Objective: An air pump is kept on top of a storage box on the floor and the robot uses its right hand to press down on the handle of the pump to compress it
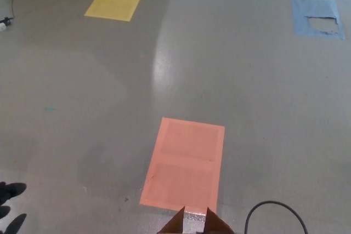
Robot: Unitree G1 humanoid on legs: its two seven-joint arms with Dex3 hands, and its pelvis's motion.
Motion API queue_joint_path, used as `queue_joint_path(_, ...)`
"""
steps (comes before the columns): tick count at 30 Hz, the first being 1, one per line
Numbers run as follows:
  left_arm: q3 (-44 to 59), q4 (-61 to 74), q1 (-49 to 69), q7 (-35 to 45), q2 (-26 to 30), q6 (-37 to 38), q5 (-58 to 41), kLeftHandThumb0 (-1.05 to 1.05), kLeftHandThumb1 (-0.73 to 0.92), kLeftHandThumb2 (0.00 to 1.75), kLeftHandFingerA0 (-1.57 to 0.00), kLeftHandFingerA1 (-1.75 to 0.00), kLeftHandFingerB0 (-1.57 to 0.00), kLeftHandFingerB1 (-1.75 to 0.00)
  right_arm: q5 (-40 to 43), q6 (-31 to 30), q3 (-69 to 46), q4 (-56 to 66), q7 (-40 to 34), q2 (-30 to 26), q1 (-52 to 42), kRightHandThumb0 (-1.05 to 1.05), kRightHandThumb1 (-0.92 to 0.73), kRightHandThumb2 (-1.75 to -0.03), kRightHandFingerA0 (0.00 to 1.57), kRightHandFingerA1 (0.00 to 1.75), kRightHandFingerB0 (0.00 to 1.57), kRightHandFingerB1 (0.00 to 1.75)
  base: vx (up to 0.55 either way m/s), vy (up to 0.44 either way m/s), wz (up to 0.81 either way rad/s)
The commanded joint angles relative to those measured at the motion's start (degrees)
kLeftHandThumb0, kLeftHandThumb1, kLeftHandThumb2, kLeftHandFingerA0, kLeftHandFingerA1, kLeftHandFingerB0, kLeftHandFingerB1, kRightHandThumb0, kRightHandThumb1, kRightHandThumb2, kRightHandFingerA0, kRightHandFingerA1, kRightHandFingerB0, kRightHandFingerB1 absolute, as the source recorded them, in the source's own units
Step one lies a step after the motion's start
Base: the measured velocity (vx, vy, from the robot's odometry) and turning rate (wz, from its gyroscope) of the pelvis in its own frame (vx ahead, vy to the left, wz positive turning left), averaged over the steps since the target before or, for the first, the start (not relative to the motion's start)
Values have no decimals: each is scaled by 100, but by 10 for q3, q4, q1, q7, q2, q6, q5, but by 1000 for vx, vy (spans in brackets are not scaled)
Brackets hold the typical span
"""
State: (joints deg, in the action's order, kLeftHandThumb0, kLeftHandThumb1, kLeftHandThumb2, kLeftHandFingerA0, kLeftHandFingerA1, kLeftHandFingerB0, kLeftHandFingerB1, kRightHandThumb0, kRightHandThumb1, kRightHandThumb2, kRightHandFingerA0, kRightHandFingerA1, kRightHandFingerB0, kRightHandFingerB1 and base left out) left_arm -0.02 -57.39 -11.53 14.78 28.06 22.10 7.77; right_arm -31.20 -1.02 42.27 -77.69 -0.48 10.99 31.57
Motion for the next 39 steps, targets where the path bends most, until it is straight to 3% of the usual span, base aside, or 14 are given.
queue_joint_path(1, 3, -14, -2, 8, 7, 16, -4, -79, 80, 111, -6, -43, -2, -37, -7, 0, -22, -1, -10, -7, 1, -89, -76, -89, 10, 28, 7, 23, 0, 0, 0)
queue_joint_path(3, 0, -15, -3, 0, 7, 17, 3, -76, 78, 111, -13, -47, -4, -40, -5, 19, -31, 6, -17, -16, 10, -84, -92, -72, 13, 26, 10, 23, 0, 0, 0)
queue_joint_path(4, -1, -15, -5, -3, 7, 16, 4, -35, 56, 113, 0, -49, 0, -47, -3, 29, -37, 9, -18, -21, 17, -91, -77, -92, 11, 30, 6, 22, 0, 0, 0)
queue_joint_path(9, 1, -21, -5, -9, 7, 12, 4, -35, 56, 113, 0, -48, 0, -47, 23, 95, -93, 54, -11, -42, 62, -88, -80, -115, 9, 34, 9, 24, 0, 0, 0)
queue_joint_path(10, 0, -19, -7, -8, 7, 9, 5, -35, 56, 113, 0, -48, 0, -47, 28, 108, -104, 71, -10, -49, 72, -86, -90, -77, 12, 28, 8, 22, 0, 0, 0)
queue_joint_path(12, -1, -23, -13, -9, 8, 8, 7, -35, 56, 113, 0, -48, 0, -47, 40, 133, -125, 113, -3, -64, 88, -79, -92, -70, 12, 28, 7, 23, 0, 0, 0)
queue_joint_path(13, 0, -26, -16, -6, 10, 7, 6, -34, 57, 113, 0, -48, 0, -47, 46, 146, -136, 157, 8, -77, 94, -83, -78, -109, 8, 38, 8, 26, 0, 0, 0)
queue_joint_path(22, 4, -40, -11, -5, 13, 11, 1, -34, 58, 114, 0, -48, 0, -47, 89, 161, -192, 437, 78, -135, 71, -87, -78, -109, 9, 29, 8, 22, 0, 0, 0)
queue_joint_path(24, 6, -42, -13, -4, 12, 6, -1, -34, 59, 114, 0, -48, 0, -47, 96, 167, -202, 469, 81, -143, 66, -79, -90, -69, 8, 24, 7, 22, 0, 0, 0)
queue_joint_path(25, 6, -44, -14, -5, 12, 6, -1, -34, 59, 114, 0, -48, 0, -47, 110, 164, -213, 496, 92, -148, 62, -88, -78, -110, 9, 25, 8, 19, 0, 0, 0)
queue_joint_path(30, 6, -42, 4, -13, 17, 8, 3, -34, 59, 114, 0, -48, 0, -47, 144, 134, -273, 613, 98, -188, -1, -85, -79, -111, 6, 25, 6, 19, 0, 0, 0)
queue_joint_path(33, 6, -46, 0, -10, 19, 12, 2, -34, 59, 114, 0, -48, 0, -47, 155, 143, -315, 607, 74, -209, -33, -73, -89, -69, 10, 26, 8, 21, 0, 0, 0)
queue_joint_path(34, 4, -49, -3, -4, 19, 10, 4, -34, 58, 114, 0, -48, 0, -47, 162, 146, -345, 596, 59, -226, -62, -85, -76, -108, 8, 30, 8, 23, 0, 0, 0)
queue_joint_path(39, -9, -53, -20, -16, 15, 6, 19, -34, 57, 113, 0, -48, 0, -47, 177, 173, -425, 485, -11, -247, -104, -35, -56, -111, 0, 48, 0, 47, 0, 0, 0)
